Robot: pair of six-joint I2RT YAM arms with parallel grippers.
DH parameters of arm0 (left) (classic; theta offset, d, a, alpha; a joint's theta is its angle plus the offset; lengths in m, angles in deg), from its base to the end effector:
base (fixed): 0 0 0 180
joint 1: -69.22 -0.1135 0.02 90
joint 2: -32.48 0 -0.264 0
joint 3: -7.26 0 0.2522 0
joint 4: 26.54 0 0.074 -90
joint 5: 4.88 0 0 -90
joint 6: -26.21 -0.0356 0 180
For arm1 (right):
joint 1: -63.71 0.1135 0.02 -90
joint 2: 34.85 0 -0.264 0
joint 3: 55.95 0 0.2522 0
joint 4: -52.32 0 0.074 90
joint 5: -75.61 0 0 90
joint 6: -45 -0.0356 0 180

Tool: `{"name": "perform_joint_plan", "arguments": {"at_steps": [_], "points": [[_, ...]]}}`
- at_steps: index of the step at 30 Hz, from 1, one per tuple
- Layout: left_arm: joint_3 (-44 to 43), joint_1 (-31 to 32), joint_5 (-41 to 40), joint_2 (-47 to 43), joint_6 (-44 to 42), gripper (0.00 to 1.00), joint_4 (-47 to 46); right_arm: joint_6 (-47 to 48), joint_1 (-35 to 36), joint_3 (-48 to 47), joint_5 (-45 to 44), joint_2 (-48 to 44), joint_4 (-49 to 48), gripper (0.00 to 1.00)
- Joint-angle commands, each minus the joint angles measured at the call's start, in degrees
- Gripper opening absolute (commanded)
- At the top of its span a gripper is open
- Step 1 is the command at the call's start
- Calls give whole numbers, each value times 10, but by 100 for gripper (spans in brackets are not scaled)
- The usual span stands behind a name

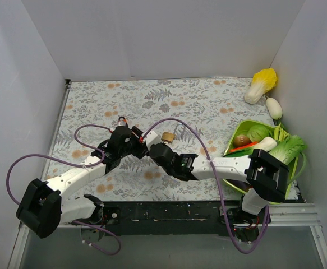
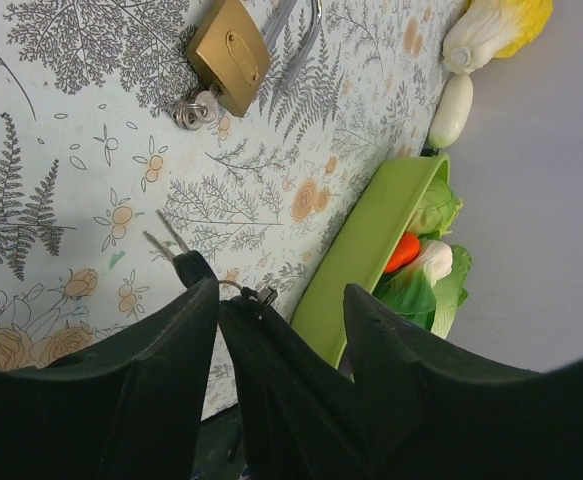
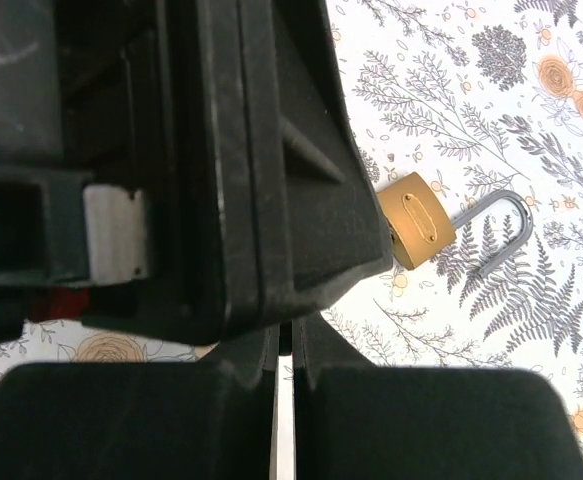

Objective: Unlock with the key

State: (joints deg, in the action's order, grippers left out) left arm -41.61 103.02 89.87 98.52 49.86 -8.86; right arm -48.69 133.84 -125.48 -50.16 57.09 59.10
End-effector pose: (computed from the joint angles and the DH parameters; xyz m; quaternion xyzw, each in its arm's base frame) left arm 0.2008 -0.1380 0.2177 -0.5537 0.6915 -0.4543 0.0944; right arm 0.1392 0.3239 0.2310 -0.3196 0.7718 0.0775 0.5442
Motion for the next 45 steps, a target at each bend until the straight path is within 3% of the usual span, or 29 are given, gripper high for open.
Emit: {"name": "perform_joint_plan", "arguments": {"at_steps": [1,6,16,20,23,28,30,33,34,37,43,45], "points": [[3,8,-26,-11,14,48,-10,17,11,-27,-54,10,-20,1],[6,14,-41,-13,14,38,-8,25,20,-30,-92,19,-20,1],[9,17,-62,8,25,33,-14,35,37,-30,-121,33,-39,1],[10,18,-62,17,28,18,-27,55,43,-31,-128,41,-47,1],[10,21,-58,23,27,0,-30,56,45,-35,-137,49,-43,1],[11,22,-49,30,4,0,-35,46,45,-34,-131,53,-32,1],[10,21,-48,34,-8,0,-36,41,46,-31,-121,48,-26,7],[0,21,-48,40,-42,0,-54,41,45,-21,-112,29,-22,29],[-4,20,-48,41,-64,0,-55,25,45,-12,-108,23,-20,41],[-8,-2,-15,47,-90,0,-66,3,40,6,-85,-11,-9,57],[-26,-65,76,64,-168,0,-100,-26,23,66,-19,-93,12,63],[-29,-86,132,66,-225,0,-119,-35,5,82,75,-135,21,63]]}}
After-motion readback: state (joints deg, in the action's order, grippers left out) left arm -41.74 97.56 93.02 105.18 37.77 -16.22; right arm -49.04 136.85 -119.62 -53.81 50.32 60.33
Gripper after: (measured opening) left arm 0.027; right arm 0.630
